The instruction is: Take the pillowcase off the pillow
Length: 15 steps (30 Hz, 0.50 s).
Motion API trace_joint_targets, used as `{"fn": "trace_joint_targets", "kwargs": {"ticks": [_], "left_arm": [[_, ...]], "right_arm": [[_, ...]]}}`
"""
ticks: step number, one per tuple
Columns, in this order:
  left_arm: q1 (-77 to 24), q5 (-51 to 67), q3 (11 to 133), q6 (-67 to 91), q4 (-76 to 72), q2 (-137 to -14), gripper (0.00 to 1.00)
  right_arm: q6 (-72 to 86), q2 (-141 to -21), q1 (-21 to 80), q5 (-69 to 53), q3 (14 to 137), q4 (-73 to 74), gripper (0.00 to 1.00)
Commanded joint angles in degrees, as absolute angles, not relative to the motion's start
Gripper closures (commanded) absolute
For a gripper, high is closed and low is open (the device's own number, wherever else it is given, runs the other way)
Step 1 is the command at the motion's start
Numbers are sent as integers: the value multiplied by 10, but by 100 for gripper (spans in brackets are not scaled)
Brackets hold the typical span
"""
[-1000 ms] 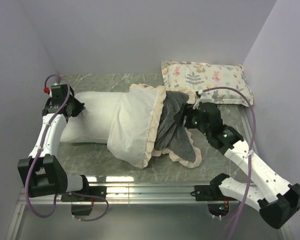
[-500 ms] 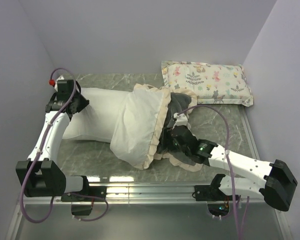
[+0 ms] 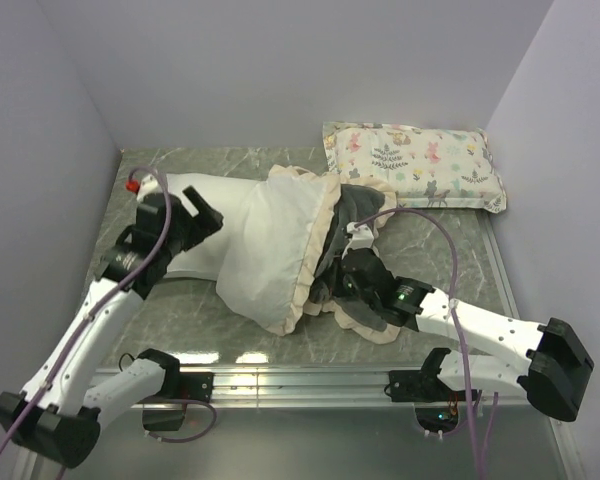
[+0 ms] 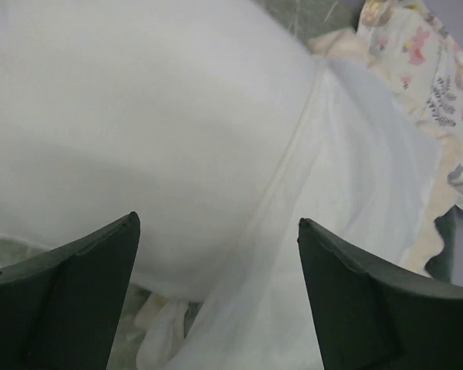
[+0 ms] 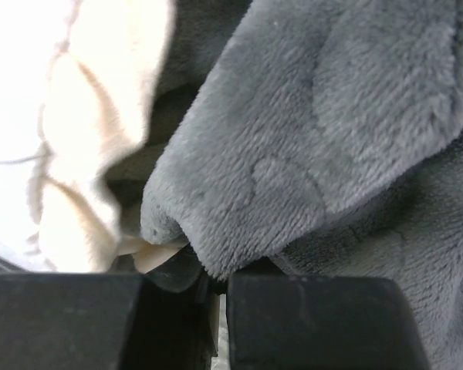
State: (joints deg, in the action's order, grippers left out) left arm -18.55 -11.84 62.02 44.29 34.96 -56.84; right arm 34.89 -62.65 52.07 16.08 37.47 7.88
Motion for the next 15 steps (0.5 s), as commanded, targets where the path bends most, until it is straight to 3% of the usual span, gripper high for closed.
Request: {"fn": "trace_joint_targets", "kwargs": {"ticks": [1, 3, 4, 8, 12, 15], "left_arm": [[-218, -196, 550, 557, 376, -506, 11], [-227, -206, 492, 595, 364, -450, 10], [-228, -199, 470, 621, 338, -435, 1], [-229, -187, 402, 673, 267, -421, 1], [-229, -165, 359, 693, 143, -480, 1], [-228, -175, 374, 696, 128, -546, 1]], "right_arm": [[343, -605, 517, 165, 413, 69, 100], [340, -600, 517, 163, 413, 72, 100], [340, -599, 517, 164, 413, 74, 100], [338, -599, 516, 168, 415, 78, 100], [339, -601, 517, 172, 416, 90, 100], [338, -586, 517, 185, 417, 105, 100]]}}
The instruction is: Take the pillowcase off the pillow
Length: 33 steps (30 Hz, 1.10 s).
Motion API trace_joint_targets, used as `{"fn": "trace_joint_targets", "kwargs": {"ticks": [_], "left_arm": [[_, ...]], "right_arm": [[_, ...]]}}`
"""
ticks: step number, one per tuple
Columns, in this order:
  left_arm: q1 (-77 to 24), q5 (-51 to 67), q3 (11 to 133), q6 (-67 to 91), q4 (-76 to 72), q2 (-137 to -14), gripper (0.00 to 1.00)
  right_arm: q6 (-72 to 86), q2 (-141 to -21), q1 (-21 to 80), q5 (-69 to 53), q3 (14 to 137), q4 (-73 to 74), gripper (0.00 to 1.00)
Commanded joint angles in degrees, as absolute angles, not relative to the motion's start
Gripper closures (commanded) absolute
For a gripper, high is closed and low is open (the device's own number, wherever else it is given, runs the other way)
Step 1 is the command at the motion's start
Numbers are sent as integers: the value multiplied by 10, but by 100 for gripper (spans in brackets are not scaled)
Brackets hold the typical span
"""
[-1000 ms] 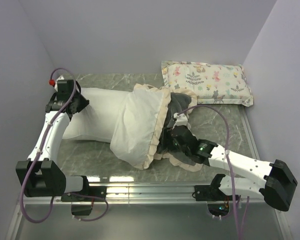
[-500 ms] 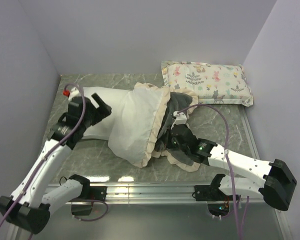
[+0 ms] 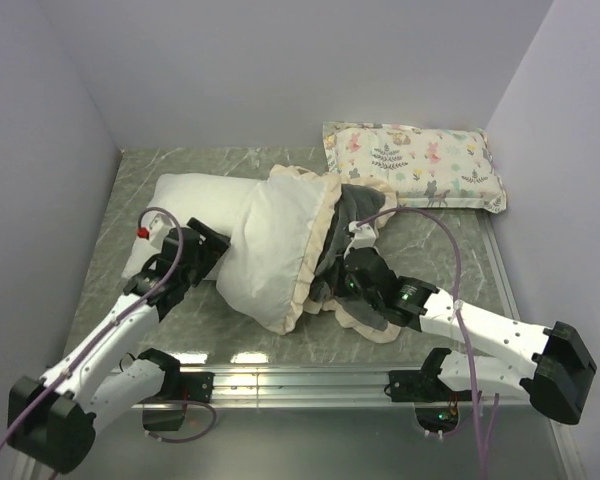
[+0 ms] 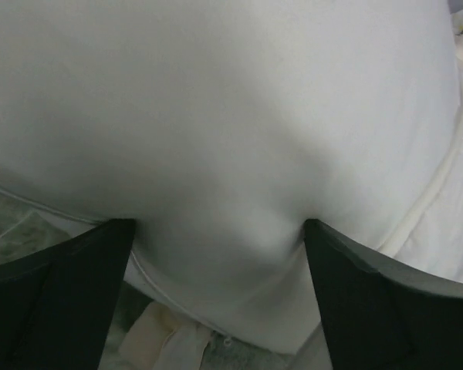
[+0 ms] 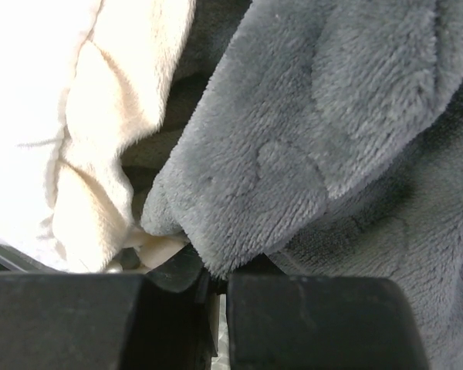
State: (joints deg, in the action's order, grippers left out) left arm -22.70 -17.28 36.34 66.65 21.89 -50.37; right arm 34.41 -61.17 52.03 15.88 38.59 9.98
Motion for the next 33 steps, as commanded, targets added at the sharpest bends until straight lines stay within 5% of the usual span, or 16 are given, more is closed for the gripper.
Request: {"fn": "trace_joint_targets", "kwargs": {"ticks": [1, 3, 4, 6, 12, 20, 33], "left_arm": [[-226, -178, 379, 700, 127, -558, 9], [-224, -190, 385, 697, 116, -575, 30], [-217, -191, 386, 693, 111, -575, 66], [-202, -185, 401, 682, 110, -571, 100], [-122, -230, 520, 609, 208, -541, 100], [48, -150, 604, 561, 252, -562, 99], [175, -63, 603, 530, 260, -585, 100]], "right_arm": [[337, -578, 516, 196, 419, 112, 100], [330, -568, 514, 206, 431, 136, 100], [327, -559, 507, 208, 438, 144, 100], [316, -548, 496, 207, 455, 162, 100], [285, -496, 383, 163, 499, 218, 100], [257, -444, 246, 131, 560, 274, 100], [245, -429, 112, 70, 618, 312, 100]]}}
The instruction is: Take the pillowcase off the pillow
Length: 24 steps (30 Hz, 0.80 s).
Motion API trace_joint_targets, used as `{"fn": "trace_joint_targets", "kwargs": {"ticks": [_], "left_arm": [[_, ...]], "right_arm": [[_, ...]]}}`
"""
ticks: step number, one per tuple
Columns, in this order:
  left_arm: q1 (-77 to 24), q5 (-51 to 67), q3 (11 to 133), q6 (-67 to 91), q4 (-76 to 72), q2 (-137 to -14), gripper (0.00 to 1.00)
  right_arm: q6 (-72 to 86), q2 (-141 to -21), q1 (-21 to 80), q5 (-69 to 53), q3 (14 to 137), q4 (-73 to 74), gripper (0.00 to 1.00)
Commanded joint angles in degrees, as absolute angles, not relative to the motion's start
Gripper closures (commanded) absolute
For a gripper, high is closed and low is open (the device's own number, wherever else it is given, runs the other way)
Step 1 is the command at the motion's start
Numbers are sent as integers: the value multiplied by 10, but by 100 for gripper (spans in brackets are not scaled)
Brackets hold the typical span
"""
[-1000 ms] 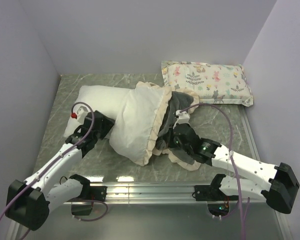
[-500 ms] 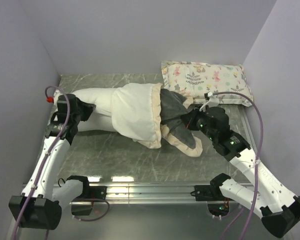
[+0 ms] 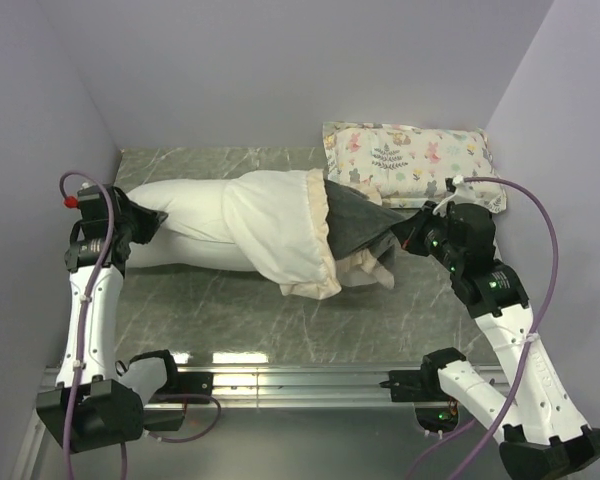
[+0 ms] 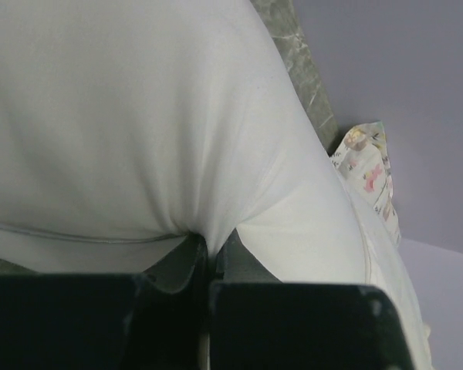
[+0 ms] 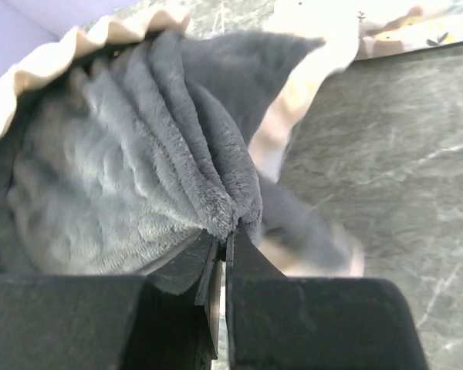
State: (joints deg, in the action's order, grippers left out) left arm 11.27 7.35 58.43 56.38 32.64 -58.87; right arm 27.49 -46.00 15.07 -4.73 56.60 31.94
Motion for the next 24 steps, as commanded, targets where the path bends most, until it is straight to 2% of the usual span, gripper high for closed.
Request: {"fn": "trace_joint_targets", "kwargs": {"ticks": [1, 8, 13, 24], "left_arm": [[180, -57, 601, 530, 260, -586, 100], [185, -5, 566, 536, 239, -575, 100], [189, -24, 565, 527, 251, -577, 100], [202, -21, 580, 529, 246, -623, 100]], "right_arm": [[246, -432, 108, 66, 624, 314, 100], [265, -449, 101, 10, 690, 313, 100], [254, -462, 95, 60, 736, 338, 100], [258, -500, 83, 33, 888, 391, 100]]}}
